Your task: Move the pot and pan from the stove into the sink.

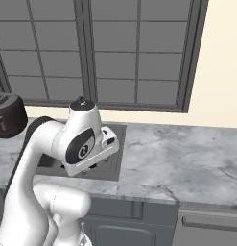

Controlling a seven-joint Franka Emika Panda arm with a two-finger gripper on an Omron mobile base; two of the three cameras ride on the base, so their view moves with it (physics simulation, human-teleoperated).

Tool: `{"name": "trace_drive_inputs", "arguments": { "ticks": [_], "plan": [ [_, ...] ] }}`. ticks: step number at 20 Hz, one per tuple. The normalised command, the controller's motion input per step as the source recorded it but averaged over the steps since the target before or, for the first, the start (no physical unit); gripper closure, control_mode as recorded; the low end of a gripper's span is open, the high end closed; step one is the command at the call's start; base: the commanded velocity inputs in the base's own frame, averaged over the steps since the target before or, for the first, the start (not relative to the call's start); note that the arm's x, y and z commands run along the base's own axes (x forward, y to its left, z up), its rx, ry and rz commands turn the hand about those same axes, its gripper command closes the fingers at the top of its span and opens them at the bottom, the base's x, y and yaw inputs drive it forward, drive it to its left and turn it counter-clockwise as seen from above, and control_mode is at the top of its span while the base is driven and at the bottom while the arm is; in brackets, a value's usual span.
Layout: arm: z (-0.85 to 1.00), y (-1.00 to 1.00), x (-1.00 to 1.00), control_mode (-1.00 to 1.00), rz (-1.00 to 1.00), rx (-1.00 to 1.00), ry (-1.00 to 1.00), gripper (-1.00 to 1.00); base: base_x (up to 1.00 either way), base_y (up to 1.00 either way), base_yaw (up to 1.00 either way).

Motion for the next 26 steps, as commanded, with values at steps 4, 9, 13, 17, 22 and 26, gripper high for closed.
{"name": "trace_drive_inputs", "arguments": {
  "ticks": [4,9,13,17,22,26],
  "plan": [
    [0.05,-0.17,-0.33,-1.0,0.01,0.03,-0.28,-1.0,0.0,0.0,0.0],
    [0.0,0.0,0.0,-1.0,0.0,0.0,0.0,-1.0,0.0,0.0,0.0],
    [0.0,0.0,-0.16,1.0,0.0,0.0,-0.02,-1.0,-0.38,-0.04,0.0],
    [0.0,0.0,0.0,1.0,0.0,0.0,0.0,-1.0,-0.92,-0.31,-0.03],
    [0.0,0.0,0.0,1.0,0.0,0.0,0.0,-1.0,-0.17,-0.23,-0.38],
    [0.0,0.0,0.0,1.0,0.0,0.0,0.0,-1.0,0.02,-0.17,-0.49]
  ]
}}
